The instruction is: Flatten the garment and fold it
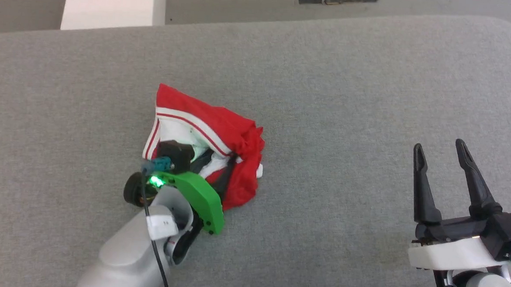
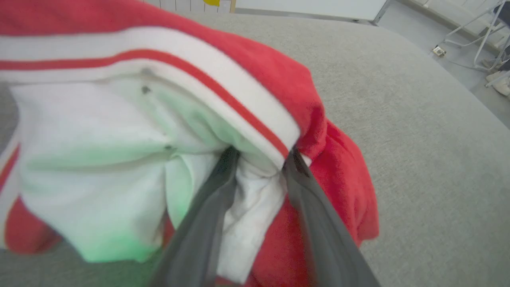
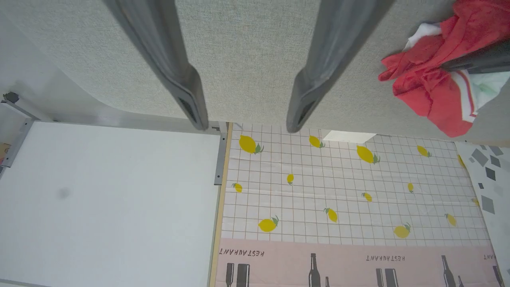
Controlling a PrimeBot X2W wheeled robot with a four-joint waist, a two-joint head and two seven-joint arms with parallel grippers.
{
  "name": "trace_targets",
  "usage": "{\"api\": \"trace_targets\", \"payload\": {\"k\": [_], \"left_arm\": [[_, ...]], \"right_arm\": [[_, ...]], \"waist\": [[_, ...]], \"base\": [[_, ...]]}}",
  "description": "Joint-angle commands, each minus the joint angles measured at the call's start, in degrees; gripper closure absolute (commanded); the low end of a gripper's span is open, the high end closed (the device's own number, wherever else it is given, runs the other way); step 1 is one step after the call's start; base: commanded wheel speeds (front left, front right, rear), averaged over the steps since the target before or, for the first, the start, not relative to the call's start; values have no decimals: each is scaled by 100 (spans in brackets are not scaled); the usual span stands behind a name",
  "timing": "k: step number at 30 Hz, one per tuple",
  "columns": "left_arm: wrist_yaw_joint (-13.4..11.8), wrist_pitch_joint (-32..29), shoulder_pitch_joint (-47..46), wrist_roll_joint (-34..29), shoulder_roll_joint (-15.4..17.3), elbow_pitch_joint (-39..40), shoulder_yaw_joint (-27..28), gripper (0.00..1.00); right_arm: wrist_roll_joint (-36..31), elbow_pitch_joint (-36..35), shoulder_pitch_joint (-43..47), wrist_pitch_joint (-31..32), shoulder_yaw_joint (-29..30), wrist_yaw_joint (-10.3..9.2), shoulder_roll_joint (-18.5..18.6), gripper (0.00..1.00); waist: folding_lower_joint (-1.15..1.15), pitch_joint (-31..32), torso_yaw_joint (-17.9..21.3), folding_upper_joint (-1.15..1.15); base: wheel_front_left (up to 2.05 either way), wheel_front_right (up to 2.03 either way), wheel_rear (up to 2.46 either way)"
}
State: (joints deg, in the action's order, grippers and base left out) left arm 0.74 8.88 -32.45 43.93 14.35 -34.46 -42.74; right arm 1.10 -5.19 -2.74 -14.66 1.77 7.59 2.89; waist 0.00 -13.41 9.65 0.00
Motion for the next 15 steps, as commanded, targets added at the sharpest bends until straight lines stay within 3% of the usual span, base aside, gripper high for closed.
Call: {"api": "trace_targets", "payload": {"k": [1,9,15], "left_arm": [[52,121,-73,-57,-81,-151,-8,0],[123,564,-90,-228,-183,-117,164,0],[-337,608,408,-627,276,995,702,0]], "right_arm": [[41,23,-78,-33,-4,-10,-2,0],[-14,153,122,-34,42,-10,-2,0],[60,232,322,-34,109,-10,-2,0]], "waist": [[0,59,-58,0],[0,752,-674,0],[0,1223,-1143,0]], "base": [[0,0,0],[0,0,0],[0,0,0]]}}
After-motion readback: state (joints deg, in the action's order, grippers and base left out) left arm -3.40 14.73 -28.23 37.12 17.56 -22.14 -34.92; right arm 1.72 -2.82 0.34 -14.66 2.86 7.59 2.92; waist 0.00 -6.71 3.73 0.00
